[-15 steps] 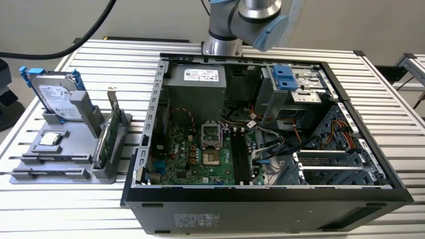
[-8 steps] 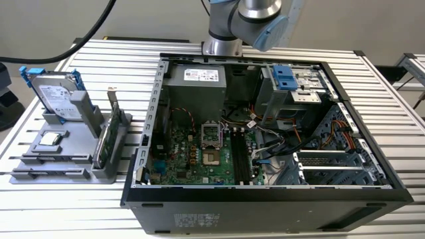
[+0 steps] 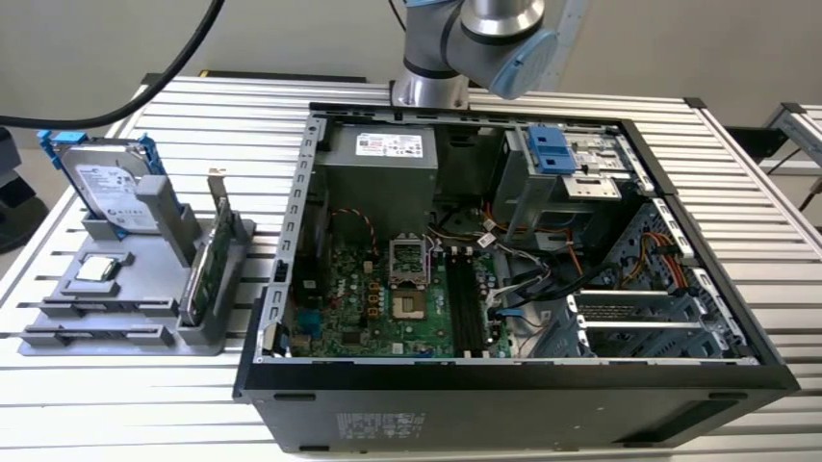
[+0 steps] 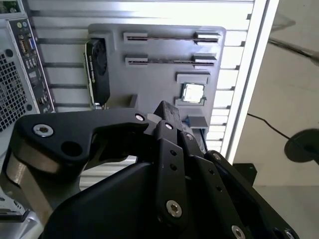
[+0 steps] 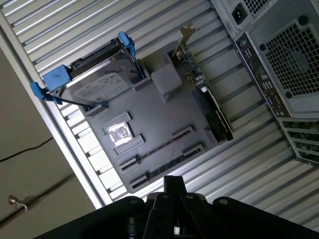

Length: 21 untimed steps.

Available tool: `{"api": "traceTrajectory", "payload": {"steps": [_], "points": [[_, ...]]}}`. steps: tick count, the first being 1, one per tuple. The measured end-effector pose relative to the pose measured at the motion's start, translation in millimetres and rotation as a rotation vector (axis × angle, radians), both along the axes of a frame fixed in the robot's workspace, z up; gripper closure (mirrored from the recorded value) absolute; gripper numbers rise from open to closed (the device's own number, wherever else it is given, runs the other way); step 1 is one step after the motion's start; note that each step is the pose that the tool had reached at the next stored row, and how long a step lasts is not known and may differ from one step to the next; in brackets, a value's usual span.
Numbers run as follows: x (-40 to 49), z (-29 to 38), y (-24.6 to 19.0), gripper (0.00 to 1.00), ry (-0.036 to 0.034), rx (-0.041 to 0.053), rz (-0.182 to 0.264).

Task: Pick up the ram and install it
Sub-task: 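Pick up the ram and move it above insertion slot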

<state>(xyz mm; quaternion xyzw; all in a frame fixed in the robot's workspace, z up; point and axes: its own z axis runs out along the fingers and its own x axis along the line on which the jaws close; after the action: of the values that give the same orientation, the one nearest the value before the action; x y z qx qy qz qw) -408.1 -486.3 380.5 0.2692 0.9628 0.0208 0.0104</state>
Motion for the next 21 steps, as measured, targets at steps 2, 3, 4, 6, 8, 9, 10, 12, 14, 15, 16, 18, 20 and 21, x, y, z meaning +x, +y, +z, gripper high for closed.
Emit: {"api": "traceTrajectory", "payload": {"steps": [2,3,4,6,8,9,10,12,14,15,16,18,20,21], "points": [[0.1,-0.2,-0.1,1.0,0.0012,-0.0001,-0.006],[0.1,-0.2,-0.1,1.0,0.0019,-0.0002,-0.008],[0.1,-0.3,-0.1,1.0,0.0023,-0.0001,-0.011],[0.1,-0.6,0.0,1.0,0.0034,-0.0001,-0.016],[0.1,-0.8,-0.1,1.0,0.0045,-0.0001,-0.02],[0.1,-0.9,-0.1,1.0,0.0052,-0.0001,-0.023],[0.1,-0.9,-0.1,1.0,0.0058,-0.0001,-0.025],[0.1,-1.1,0.0,1.0,0.0071,-0.0002,-0.029],[0.1,-1.2,-0.1,1.0,0.0084,-0.0002,-0.033],[0.1,-1.3,0.0,1.0,0.009,-0.0001,-0.035],[0.1,-1.4,0.0,1.0,0.0096,-0.0001,-0.037],[0.1,-1.5,0.0,1.0,0.0108,-0.0001,-0.041],[0.1,-1.7,-0.1,1.0,0.0119,-0.0002,-0.045],[0.1,-1.8,-0.1,1.0,0.0124,-0.0001,-0.047]]}}
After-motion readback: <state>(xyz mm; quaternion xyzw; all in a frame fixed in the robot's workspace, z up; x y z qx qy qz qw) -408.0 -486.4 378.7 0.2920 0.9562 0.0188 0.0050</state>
